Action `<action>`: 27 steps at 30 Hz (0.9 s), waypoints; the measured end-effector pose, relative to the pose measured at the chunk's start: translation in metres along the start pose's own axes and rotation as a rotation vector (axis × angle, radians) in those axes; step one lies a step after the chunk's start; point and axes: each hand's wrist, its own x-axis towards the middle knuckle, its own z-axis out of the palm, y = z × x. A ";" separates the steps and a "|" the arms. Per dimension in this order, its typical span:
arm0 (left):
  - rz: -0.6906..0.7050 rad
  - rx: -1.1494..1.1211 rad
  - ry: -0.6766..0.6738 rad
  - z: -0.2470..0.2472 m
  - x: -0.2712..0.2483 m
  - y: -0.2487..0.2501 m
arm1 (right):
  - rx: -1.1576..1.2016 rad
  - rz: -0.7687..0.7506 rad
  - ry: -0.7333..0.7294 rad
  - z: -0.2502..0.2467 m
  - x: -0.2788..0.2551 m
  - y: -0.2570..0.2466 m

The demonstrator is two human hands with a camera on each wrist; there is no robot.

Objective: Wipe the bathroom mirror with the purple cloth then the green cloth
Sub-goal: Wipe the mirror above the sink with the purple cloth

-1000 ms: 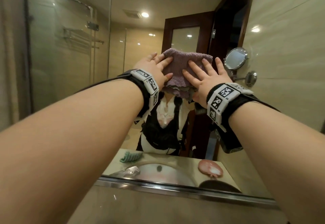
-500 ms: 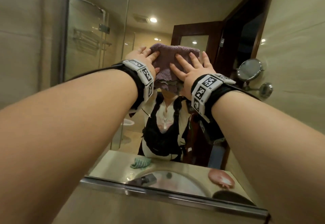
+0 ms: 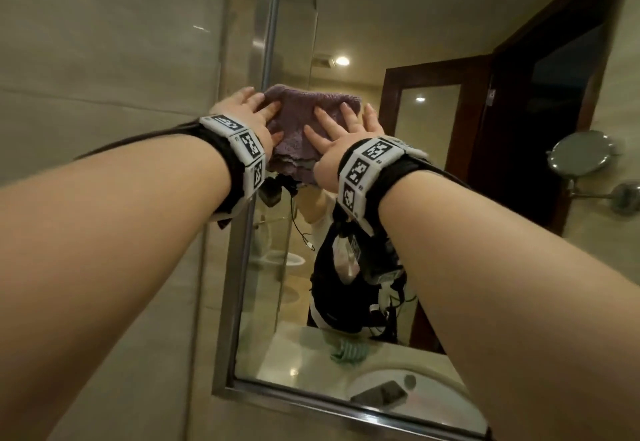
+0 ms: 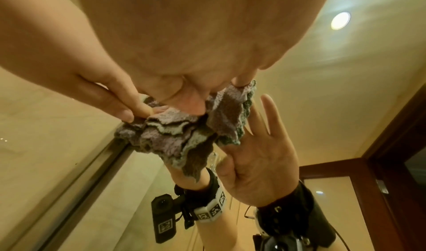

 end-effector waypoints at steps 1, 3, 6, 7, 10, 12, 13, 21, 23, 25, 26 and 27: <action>0.003 -0.001 0.002 0.005 0.002 -0.004 | 0.004 -0.003 0.001 -0.002 0.003 -0.003; 0.019 -0.019 0.022 0.012 0.004 -0.008 | -0.005 -0.007 -0.013 -0.005 0.003 -0.004; 0.038 -0.057 0.067 0.012 0.007 -0.008 | 0.000 0.007 0.010 -0.009 0.000 -0.003; 0.041 -0.069 0.077 0.011 0.009 -0.007 | 0.015 0.009 0.068 -0.010 -0.002 -0.004; 0.017 -0.153 0.112 0.011 0.015 -0.008 | 0.073 0.001 0.255 -0.011 -0.004 -0.008; -0.009 -0.237 0.142 0.010 0.017 -0.010 | 0.093 -0.006 0.325 -0.011 -0.003 -0.010; -0.015 -0.255 0.175 0.009 0.016 -0.009 | 0.110 0.005 0.348 -0.011 -0.002 -0.010; -0.074 -0.338 0.473 0.006 0.003 -0.001 | 0.299 0.122 0.399 -0.017 0.000 -0.010; -0.085 -0.325 0.491 0.007 0.006 0.008 | 0.340 0.119 0.344 -0.019 -0.005 -0.008; -0.106 -0.345 0.468 0.007 0.007 0.013 | 0.376 0.127 0.289 -0.023 -0.011 -0.005; -0.102 -0.364 0.461 0.006 0.005 0.013 | 0.394 0.132 0.268 -0.026 -0.015 -0.003; -0.085 -0.376 0.461 0.003 0.002 0.015 | 0.409 0.141 0.256 -0.028 -0.021 0.000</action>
